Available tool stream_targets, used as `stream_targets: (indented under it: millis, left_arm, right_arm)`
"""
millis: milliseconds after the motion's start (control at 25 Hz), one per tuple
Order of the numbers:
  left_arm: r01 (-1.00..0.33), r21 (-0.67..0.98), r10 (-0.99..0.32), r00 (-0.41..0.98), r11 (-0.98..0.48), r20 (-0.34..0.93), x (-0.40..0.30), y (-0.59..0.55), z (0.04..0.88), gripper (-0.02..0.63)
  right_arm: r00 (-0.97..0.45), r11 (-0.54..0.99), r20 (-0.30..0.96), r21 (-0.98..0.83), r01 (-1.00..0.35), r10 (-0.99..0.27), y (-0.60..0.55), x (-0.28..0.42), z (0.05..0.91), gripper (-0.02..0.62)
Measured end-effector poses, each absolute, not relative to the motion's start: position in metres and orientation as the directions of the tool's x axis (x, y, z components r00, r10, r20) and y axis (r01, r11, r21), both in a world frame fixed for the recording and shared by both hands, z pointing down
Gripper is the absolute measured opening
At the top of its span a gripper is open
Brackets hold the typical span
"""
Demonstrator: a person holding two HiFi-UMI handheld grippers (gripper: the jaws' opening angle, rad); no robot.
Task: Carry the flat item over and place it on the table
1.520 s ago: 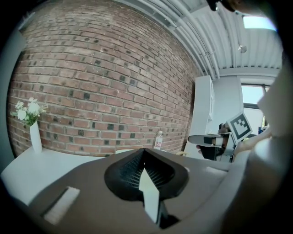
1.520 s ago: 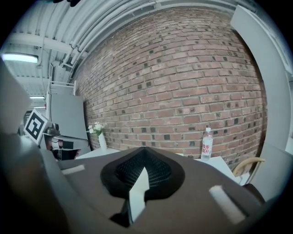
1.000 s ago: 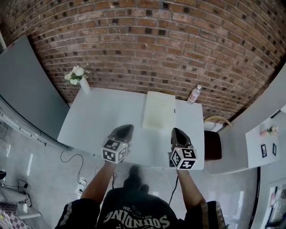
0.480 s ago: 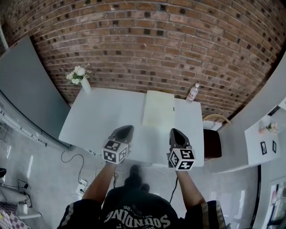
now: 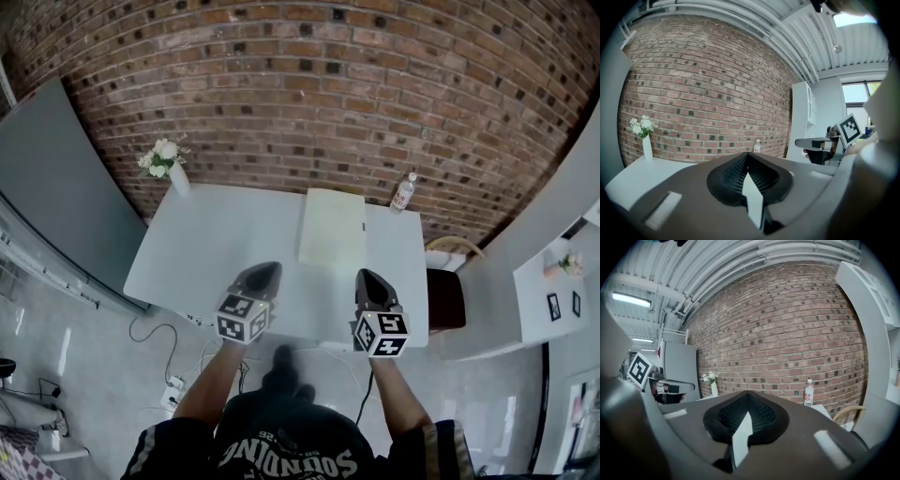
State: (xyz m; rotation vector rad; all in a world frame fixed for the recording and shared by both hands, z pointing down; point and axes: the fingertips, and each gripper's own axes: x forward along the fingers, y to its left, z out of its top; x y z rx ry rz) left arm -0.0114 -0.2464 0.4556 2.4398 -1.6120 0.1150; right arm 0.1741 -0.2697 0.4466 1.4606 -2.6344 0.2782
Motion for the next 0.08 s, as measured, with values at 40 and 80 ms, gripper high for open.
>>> stream_targets:
  millis: [40,80]
  left_arm:
    - [-0.916,0.136,-0.899,0.398,-0.378,0.183,-0.0108,-0.2465,0.4556,0.011]
    - [-0.916,0.136,-0.899,0.398,-0.378,0.183,-0.0103,-0.2466,0.4557,0.011]
  right_arm:
    - [-0.528,0.517,0.190,-0.105,-0.849,-0.828,-0.2698,0.1752,0.4465,-0.002]
    - [-0.527,0.516,0.191,-0.107,-0.850,-0.828,-0.2700,0.1763,0.4464,-0.002]
